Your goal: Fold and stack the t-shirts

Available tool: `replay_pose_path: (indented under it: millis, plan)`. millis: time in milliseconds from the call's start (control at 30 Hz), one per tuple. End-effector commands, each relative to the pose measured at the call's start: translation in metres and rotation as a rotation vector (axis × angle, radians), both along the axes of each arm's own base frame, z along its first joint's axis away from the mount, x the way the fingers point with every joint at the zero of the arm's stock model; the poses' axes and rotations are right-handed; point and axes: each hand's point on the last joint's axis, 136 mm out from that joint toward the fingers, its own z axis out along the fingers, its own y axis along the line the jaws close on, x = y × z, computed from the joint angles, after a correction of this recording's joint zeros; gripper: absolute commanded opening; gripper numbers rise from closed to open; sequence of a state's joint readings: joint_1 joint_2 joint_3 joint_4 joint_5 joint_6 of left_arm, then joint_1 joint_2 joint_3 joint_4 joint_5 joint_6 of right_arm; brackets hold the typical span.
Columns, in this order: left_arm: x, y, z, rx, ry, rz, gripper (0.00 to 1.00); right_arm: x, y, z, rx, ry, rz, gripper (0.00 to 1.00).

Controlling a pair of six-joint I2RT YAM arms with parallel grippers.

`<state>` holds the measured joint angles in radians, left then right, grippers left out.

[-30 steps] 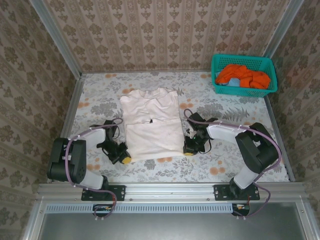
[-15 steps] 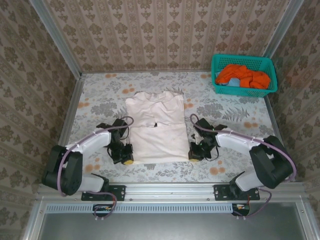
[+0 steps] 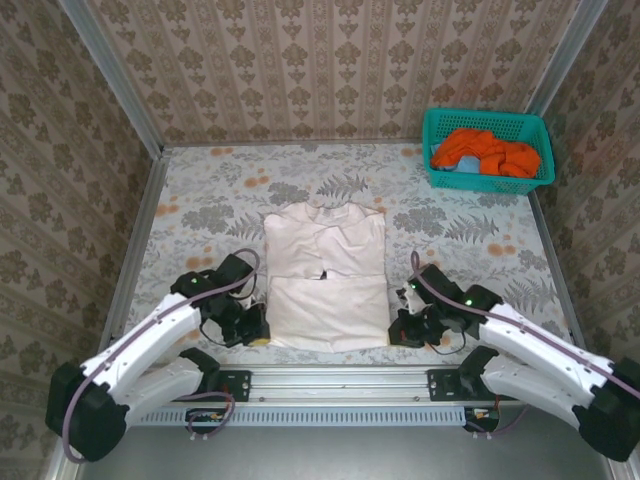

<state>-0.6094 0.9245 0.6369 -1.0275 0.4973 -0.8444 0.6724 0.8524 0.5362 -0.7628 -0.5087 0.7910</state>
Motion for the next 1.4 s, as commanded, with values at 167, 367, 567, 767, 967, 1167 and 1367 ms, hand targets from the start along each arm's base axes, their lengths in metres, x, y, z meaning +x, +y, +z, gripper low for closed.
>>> replay_pose_path:
  millis: [167, 367, 567, 767, 967, 1167, 1367]
  plan:
    - [0.000, -0.012, 0.046, -0.099, -0.011, 0.022, 0.00, -0.002, 0.000, 0.040, 0.018, -0.002, -0.027, 0.00]
    - [0.047, -0.020, 0.093, -0.136, -0.122, 0.044, 0.00, 0.028, 0.009, 0.069, 0.047, -0.065, -0.055, 0.00]
    - [0.115, -0.014, 0.107, -0.189, -0.138, 0.161, 0.00, 0.098, 0.009, 0.091, 0.105, -0.081, -0.190, 0.00]
    - [0.203, -0.025, 0.118, -0.276, -0.194, 0.242, 0.00, 0.169, 0.001, 0.077, 0.082, -0.017, -0.313, 0.00]
    - [0.274, -0.034, 0.097, -0.259, -0.168, 0.283, 0.00, 0.240, -0.002, 0.068, 0.048, 0.010, -0.374, 0.00]
    - [0.339, -0.038, 0.077, -0.228, -0.167, 0.297, 0.00, 0.297, -0.014, 0.051, -0.019, 0.042, -0.415, 0.00]
    - [0.412, -0.029, 0.043, -0.171, -0.180, 0.368, 0.00, 0.356, -0.025, 0.015, -0.069, 0.082, -0.468, 0.02]
